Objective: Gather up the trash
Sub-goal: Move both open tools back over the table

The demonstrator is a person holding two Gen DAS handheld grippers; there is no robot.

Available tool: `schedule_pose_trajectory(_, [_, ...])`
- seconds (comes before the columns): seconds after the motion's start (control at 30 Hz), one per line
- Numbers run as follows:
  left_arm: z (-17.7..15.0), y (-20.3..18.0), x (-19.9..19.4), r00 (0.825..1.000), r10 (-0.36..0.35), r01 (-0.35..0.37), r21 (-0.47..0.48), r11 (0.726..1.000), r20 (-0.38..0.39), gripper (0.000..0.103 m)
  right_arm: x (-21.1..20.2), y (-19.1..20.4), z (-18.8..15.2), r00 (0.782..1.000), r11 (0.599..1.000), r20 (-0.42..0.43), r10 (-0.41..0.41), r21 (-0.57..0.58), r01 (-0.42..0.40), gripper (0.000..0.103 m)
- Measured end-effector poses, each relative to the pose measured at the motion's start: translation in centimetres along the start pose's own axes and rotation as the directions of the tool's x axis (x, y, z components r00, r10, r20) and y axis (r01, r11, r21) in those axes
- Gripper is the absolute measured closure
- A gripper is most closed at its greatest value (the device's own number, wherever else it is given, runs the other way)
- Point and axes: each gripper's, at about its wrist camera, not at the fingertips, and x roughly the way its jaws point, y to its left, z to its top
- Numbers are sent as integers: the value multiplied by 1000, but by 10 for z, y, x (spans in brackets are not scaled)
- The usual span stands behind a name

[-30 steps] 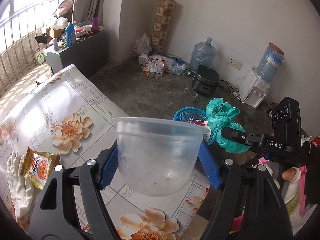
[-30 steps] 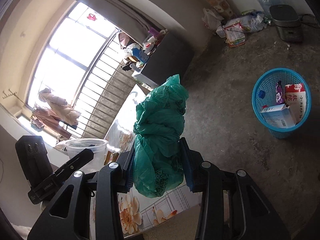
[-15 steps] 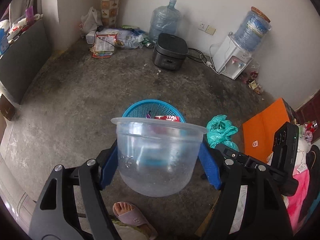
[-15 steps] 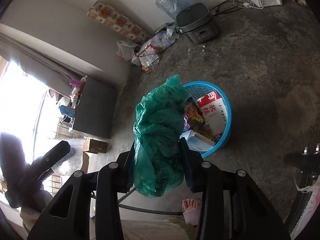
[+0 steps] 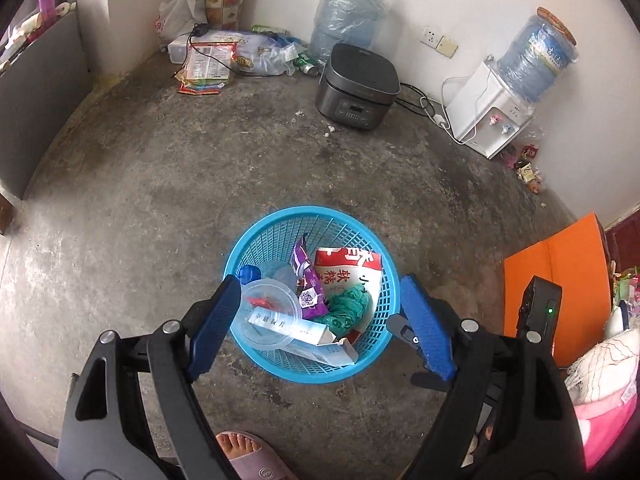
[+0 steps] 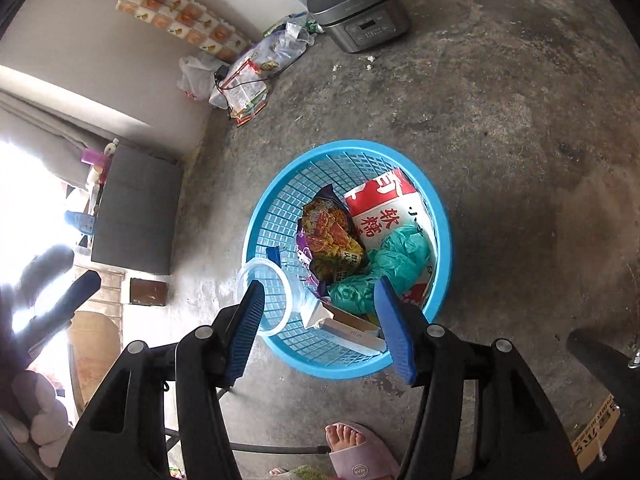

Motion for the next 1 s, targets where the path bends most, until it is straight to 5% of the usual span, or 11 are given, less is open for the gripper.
schedule_pose_trajectory(0.23, [-3, -2, -68, 995, -29, 28, 15, 1000, 100, 26, -42, 13, -11, 996, 999, 87, 36, -21, -34, 47])
schedule_pose_trajectory(0.43, [-24, -1, -161, 972, -44, 31, 60, 998, 232, 23, -96, 72, -30, 978, 979, 195, 75, -200, -35, 46])
schedule_pose_trajectory(0.63, [-66, 20, -253, 940, 35, -56, 50, 997, 338, 17, -142, 136, -69, 951, 917, 274, 143, -399, -23, 28])
schedule_pose_trajectory(0.8, [-108, 53, -316, 892, 167, -146, -81, 986, 420, 13, -165, 181, -104, 939, 849, 256, 230, -524, -65, 19])
schedule_pose_trajectory(1.0, [-163, 89, -370, 806, 370, -270, -269, 924, 461, 11, -175, 226, -143, 933, 766, 218, 284, -637, -85, 10])
